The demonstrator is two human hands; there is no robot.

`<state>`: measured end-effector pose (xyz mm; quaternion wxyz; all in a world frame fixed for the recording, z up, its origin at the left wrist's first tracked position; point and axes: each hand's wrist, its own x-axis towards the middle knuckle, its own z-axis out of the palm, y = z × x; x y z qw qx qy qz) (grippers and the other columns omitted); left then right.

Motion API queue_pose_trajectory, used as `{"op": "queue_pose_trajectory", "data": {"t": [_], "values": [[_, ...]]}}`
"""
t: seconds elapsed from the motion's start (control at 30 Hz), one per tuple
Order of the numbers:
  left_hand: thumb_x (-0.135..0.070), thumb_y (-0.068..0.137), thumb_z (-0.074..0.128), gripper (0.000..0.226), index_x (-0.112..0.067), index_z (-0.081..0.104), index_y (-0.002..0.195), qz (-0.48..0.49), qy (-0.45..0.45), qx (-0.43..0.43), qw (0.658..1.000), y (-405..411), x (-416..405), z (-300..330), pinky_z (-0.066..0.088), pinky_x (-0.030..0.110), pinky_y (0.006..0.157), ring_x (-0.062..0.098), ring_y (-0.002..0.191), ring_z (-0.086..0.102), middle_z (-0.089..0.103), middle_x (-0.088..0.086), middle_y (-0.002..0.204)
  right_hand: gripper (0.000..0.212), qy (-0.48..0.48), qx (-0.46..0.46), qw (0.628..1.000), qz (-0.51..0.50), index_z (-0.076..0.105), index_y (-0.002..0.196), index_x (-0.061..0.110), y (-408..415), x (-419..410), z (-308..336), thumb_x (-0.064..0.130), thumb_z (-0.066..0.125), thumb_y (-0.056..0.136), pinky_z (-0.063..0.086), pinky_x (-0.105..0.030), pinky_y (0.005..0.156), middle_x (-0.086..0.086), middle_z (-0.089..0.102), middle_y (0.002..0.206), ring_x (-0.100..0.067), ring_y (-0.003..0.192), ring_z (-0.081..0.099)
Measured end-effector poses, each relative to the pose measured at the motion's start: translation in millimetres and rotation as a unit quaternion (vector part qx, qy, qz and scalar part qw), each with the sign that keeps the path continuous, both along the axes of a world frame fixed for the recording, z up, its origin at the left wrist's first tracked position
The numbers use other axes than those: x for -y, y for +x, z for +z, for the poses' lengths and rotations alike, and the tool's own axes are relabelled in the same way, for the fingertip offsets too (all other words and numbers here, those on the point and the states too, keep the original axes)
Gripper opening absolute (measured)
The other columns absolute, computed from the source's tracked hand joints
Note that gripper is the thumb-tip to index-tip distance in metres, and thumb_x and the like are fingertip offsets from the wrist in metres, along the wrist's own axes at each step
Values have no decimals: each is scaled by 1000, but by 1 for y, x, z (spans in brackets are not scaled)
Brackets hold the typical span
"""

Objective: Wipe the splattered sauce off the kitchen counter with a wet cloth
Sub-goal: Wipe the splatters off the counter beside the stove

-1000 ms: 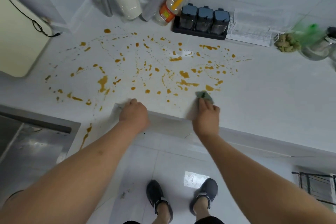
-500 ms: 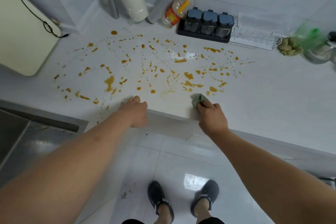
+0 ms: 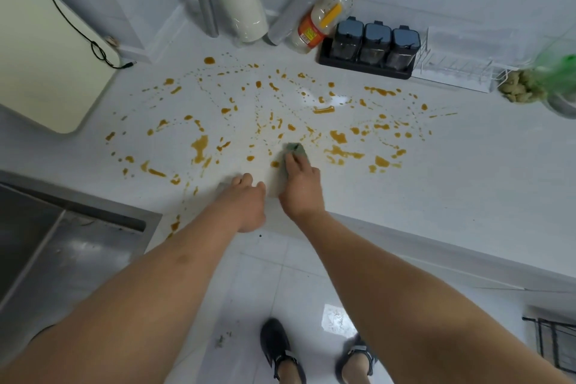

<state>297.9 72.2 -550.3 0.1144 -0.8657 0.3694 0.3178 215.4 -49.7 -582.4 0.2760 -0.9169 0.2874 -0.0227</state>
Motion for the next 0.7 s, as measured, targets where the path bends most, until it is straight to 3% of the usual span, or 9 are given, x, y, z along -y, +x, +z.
{"op": "queue_pose_trajectory", "data": {"t": [0.07, 0.13, 0.33, 0.47, 0.57, 0.7], "values": [[-29, 96, 55, 65, -17, 32, 155, 1, 0, -1, 1000, 0, 1, -1, 32, 44, 116, 36, 148, 23, 26, 15, 156, 56, -64, -39, 994, 86, 45, 144, 12, 8, -12, -1, 8, 53, 89, 43, -34, 88, -6, 44, 146, -36, 119, 43], [-27, 97, 53, 65, -16, 30, 157, 2, 5, -10, 1000, 1, 3, 1, 29, 43, 117, 37, 149, 20, 24, 16, 157, 47, -93, -70, 989, 91, 48, 141, 10, 3, -7, 1, 8, 49, 94, 44, -33, 80, -5, 46, 143, -35, 116, 42], [-24, 100, 51, 69, -12, 22, 161, -1, 19, -27, 999, 7, 4, 1, 27, 48, 121, 39, 156, 7, 14, 17, 164, 54, -132, -158, 978, 23, 50, 140, 19, -90, 75, 8, 3, 50, 88, 50, -38, 73, -1, 50, 140, -34, 107, 44], [-26, 100, 52, 70, -12, 20, 161, -10, 15, -21, 1000, 3, 0, 4, 27, 49, 121, 40, 155, 8, 13, 18, 165, 53, -130, -214, 963, -95, 53, 137, 20, -145, 117, 12, 3, 46, 87, 47, -36, 68, 2, 49, 139, -33, 104, 43], [-24, 99, 51, 70, -11, 20, 161, -16, 10, -13, 1000, 0, -1, 6, 28, 48, 121, 40, 153, 12, 17, 19, 164, 50, -105, -201, 959, -172, 57, 133, 14, -126, 100, 8, 5, 49, 84, 41, -33, 73, -3, 51, 139, -35, 106, 42], [-22, 98, 48, 68, -12, 23, 160, -1, 21, -16, 1000, 0, 3, 7, 29, 47, 120, 38, 152, 14, 18, 18, 162, 51, -80, -118, 989, -40, 62, 125, 18, -60, 32, 4, 8, 55, 76, 43, -31, 79, -1, 57, 134, -34, 102, 45]]}}
